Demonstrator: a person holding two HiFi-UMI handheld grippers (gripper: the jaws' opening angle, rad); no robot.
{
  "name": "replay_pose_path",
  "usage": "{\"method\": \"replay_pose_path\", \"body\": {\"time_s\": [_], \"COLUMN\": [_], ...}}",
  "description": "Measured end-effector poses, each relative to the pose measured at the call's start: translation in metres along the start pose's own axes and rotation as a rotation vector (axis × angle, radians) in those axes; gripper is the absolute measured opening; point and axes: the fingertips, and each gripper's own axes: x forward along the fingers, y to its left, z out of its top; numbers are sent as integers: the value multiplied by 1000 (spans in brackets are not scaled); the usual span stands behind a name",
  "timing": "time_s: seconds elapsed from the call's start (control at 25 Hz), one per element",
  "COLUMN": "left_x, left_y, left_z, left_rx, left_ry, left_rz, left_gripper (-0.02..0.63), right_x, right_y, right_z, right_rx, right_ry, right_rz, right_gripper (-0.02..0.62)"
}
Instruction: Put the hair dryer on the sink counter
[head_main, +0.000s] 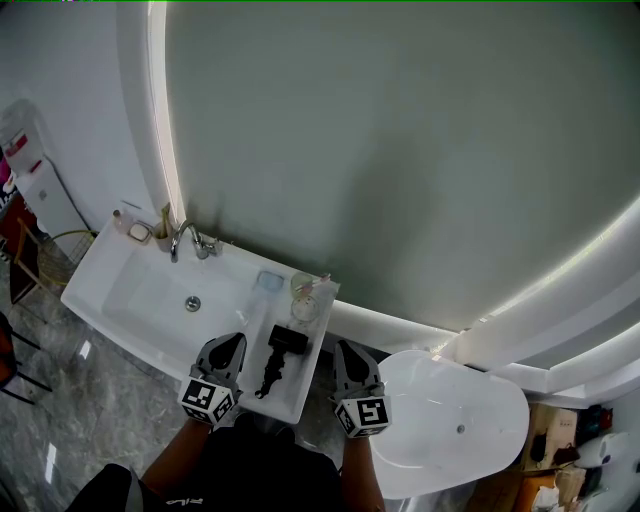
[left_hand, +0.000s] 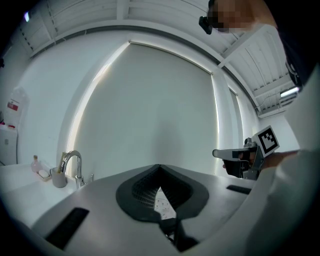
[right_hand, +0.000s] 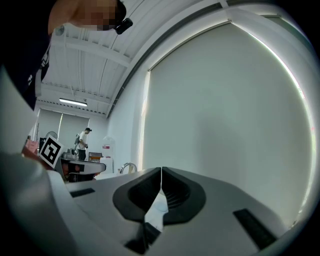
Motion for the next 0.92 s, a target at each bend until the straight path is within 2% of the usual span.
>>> {"method": "replay_pose_path", "body": {"time_s": [0.48,0.64,0.92], "left_x": [0,1,4], "left_y": [10,9,16], "left_z": [-2,-4,-17], "left_rx": [-8,12,-10], "left_ry": [0,3,40], "left_rz": [9,-2,7], "left_gripper": [25,25,25], "right_x": [6,8,12], "right_y": [4,3,2], "right_z": [-4,-7,-7], "right_rx": [-18,-8,-8], "right_ry": [13,32,34], "right_rz": [6,-11,-9], "right_gripper": [29,29,29]}}
